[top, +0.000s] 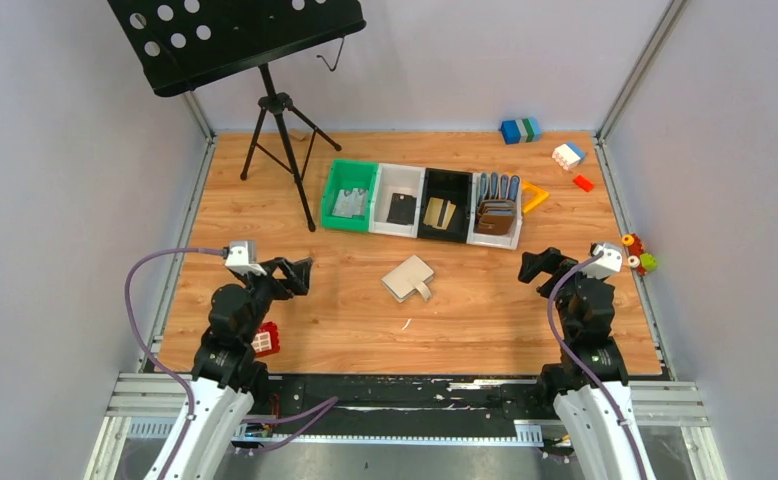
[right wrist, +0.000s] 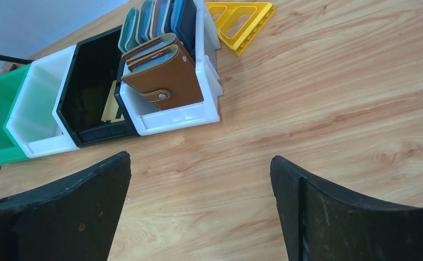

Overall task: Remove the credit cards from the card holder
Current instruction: Open the card holder at the center of the board.

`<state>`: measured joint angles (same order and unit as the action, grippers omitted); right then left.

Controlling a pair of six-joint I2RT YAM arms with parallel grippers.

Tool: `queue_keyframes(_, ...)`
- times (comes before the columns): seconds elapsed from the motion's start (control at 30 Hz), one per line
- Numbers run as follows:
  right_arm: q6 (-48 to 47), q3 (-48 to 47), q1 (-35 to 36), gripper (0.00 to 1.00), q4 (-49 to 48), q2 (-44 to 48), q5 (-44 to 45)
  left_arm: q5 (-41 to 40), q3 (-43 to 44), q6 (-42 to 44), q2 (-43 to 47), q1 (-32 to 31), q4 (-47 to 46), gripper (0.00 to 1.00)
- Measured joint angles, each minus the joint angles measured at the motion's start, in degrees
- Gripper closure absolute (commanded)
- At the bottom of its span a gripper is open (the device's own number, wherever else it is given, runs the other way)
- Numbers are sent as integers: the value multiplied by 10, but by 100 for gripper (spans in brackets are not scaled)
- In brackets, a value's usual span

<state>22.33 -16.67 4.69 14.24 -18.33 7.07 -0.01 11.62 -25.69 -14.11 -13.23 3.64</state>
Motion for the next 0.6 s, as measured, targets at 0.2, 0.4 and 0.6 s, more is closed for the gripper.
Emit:
queue_keyframes(0.2,22,9,0,0,-2,-2,3,34,-11,-4,-21,0,-31,0)
queue_keyframes(0.4,34,18,0,1,-13,-31,-71,153,-76,-4,-44,-1,-161,0)
queue_keyframes(0.6,42,14,18,6,-106,-177,-245,191,-77,-1,-135,-23,-224,0)
